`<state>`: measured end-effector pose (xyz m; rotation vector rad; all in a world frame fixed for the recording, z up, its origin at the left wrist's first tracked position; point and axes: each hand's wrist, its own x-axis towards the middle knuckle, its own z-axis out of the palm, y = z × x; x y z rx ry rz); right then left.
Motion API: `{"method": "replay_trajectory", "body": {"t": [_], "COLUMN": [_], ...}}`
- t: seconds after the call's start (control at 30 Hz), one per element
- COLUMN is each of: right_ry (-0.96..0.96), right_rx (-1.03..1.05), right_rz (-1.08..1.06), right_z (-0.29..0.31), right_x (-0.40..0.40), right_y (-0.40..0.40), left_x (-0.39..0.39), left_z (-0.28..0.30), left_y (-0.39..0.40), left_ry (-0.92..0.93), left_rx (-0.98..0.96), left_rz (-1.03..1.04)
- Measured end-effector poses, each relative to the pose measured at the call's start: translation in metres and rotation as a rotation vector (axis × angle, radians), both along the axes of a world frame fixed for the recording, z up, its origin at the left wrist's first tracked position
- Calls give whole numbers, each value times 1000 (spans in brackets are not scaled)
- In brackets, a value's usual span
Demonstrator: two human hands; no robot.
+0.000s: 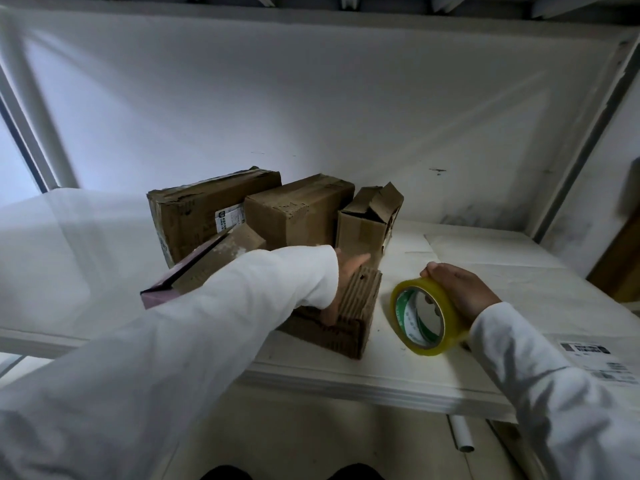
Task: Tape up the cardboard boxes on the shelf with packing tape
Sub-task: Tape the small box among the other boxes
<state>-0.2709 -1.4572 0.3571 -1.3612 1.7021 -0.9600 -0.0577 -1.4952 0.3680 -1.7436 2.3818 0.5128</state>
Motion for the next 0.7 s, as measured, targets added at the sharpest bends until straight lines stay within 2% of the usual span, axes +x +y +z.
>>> {"method": "replay_trajectory", "body": {"t": [0.1,0.17,0.2,0.27,0.33,0.43,0.53,0.6,0.63,0.7], "right_ry": [22,53,62,49,23,26,29,29,24,11], "right_rx": [-6,-1,1,-4,-18,-38,-40,-20,-13,-21], "right_rz": [-17,12,23,22,3,-10,-20,-22,-22,-17], "right_z": [0,0,0,1,1,0,-1,0,1,2], "right_x": [-1,4,8,13,11,9,13,15,16,14], "right_y": [-3,-4,-3,-2,0,2,1,1,1,1], "left_x": [-7,-14,-17,-26,-31,-28,-15,-2,3,8], "left_z": [8,20,20,20,14,13,18,24,28,29], "left_y": [8,14,13,15,17,18,16,17,18,22], "left_ry": [112,274,303,155,26,-2,12,-25,-18,106], "left_rx": [64,134,97,-3,-30,-9,54,-9,-28,-4], "left_rz": [17,138,209,259,137,-88,-133,-1,127,386]}}
